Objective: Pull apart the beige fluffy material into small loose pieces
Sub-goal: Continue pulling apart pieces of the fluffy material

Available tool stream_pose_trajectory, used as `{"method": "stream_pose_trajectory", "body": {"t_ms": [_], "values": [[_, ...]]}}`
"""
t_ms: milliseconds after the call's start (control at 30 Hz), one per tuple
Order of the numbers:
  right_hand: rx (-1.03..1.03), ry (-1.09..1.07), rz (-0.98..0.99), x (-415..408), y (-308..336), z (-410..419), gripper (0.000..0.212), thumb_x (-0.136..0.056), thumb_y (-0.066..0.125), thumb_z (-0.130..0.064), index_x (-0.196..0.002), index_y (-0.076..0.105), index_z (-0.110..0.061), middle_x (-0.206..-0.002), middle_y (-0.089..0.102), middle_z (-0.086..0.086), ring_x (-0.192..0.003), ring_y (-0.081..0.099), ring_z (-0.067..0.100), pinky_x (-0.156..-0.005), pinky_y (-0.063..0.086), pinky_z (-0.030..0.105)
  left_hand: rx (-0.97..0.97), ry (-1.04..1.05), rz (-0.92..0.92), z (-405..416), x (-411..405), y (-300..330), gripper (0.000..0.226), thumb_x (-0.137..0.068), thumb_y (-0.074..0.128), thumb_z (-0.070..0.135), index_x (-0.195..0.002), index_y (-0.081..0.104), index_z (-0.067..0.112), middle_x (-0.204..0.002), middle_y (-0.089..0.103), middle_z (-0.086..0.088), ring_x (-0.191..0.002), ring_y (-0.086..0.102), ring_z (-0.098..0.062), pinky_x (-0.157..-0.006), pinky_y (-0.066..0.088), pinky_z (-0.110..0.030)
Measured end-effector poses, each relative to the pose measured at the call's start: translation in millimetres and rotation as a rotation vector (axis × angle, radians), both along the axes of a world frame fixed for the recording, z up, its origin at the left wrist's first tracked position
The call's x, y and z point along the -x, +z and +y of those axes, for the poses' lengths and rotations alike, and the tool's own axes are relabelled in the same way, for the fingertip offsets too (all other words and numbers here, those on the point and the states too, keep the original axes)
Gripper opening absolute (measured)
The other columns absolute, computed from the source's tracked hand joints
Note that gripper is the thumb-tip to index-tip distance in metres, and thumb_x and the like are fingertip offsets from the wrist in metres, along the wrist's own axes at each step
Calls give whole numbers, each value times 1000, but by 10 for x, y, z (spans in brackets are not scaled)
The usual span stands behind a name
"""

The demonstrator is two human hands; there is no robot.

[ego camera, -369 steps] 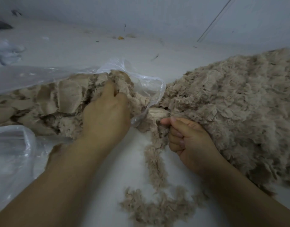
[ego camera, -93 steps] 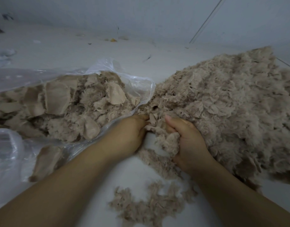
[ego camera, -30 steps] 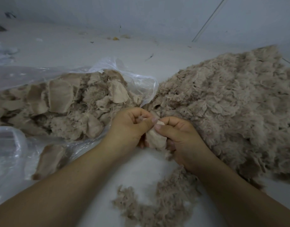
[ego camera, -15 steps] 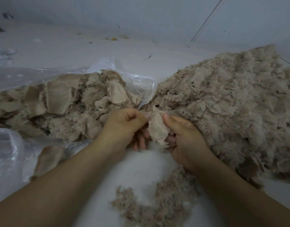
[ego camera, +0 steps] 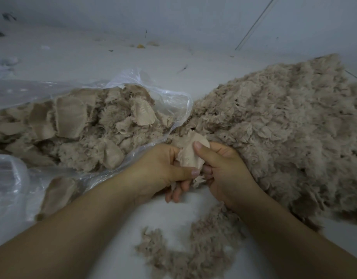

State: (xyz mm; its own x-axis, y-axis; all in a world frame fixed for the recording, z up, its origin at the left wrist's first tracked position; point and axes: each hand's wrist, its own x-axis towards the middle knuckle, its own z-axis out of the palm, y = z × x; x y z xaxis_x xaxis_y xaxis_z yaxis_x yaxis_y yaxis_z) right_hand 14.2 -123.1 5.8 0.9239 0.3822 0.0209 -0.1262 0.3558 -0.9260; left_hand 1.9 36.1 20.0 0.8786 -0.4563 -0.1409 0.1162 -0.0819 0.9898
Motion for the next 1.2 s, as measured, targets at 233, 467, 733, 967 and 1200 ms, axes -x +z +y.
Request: {"method": "stream_pose_trajectory", "body": {"t_ms": [233,467,733,967,1200], "values": [[20,-96,34,-1,-11,30,46,-99,49,-17,-59,71,-17,-43,51,-8,-35,39,0,-37,33,14,-184,-304,-8,120,-15,22,23,-89,65,0,-72,72,14,-58,64,-15,-38,57,-19,-38,47,-24],[25,-87,21,3,-15,26,31,-91,59,-22,-64,72,-17,-46,50,-4,-36,37,2,-37,31,15,-224,-530,-3,213,3,77,22,-80,77,8,-102,74,8,-82,72,-18,-66,69,-19,-60,57,-28],[59,-101,18,-21,-26,42,20,-79,67,-29,-72,75,-12,-54,63,4,-41,52,7,-38,38,15,-146,318,-315,137,-95,21,45,-58,80,46,-66,58,8,-57,59,-22,-51,51,-22,-52,42,-33],[50,-85,31,-53,-30,42,29,-77,65,-40,-56,67,-20,-46,46,-8,-37,30,3,-36,25,15,70,447,-280,7,-75,-25,13,-87,67,2,-77,59,6,-57,62,-22,-42,56,-23,-40,46,-25],[82,-65,-9,-81,-100,29,21,-77,67,-27,-60,67,-15,-44,37,-4,-38,25,5,-37,26,16,78,549,-277,26,-68,12,20,-93,62,6,-73,58,8,-48,61,-8,-33,44,-14,-36,34,-19]]}}
